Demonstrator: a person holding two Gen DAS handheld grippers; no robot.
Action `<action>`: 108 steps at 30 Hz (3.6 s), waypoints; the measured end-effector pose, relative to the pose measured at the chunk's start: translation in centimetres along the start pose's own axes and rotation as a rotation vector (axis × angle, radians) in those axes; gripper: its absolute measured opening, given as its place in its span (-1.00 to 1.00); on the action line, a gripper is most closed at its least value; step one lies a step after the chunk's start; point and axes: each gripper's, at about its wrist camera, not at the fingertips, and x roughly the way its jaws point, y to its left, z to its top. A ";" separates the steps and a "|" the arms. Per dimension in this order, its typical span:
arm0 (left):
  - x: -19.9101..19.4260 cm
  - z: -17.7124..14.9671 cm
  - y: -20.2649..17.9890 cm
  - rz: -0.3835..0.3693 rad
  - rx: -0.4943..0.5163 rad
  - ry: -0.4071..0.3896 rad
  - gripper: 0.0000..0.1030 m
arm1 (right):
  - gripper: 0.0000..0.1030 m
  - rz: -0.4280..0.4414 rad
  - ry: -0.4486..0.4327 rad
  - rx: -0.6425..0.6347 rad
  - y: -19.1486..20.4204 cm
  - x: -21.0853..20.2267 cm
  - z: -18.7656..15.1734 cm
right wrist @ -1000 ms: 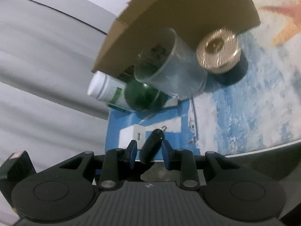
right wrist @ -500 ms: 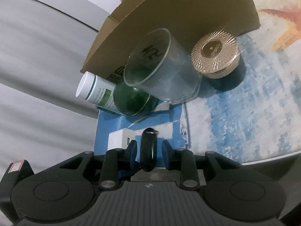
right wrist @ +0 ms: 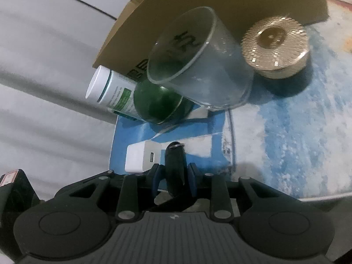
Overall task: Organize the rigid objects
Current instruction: 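Return the right tool and grasp the black computer mouse, then carry the mouse into the box and open the right gripper, then return the right tool and grasp the white charger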
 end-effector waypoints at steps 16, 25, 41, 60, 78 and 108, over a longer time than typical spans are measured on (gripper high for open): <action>-2.8 -0.3 -0.1 0.030 0.050 -0.063 -0.38 | -0.67 0.043 -0.031 -0.008 1.2 0.1 -0.5; -9.4 5.5 -0.8 0.123 0.143 -0.247 -0.38 | -0.66 0.052 -0.180 -0.237 9.4 -5.5 1.9; 2.5 21.6 9.0 0.096 0.055 0.066 -0.35 | -0.66 -0.037 0.033 -0.166 9.5 2.7 23.3; 3.7 22.8 10.5 0.199 0.043 0.113 -0.21 | -0.63 -0.127 0.106 -0.101 6.2 9.0 28.3; -11.4 17.0 11.5 0.103 -0.049 -0.208 -0.09 | -0.62 0.015 -0.110 -0.249 11.4 -5.3 22.1; -3.1 -0.5 6.8 0.019 0.056 -0.021 -0.01 | -0.10 0.065 0.048 -0.105 3.5 3.5 2.5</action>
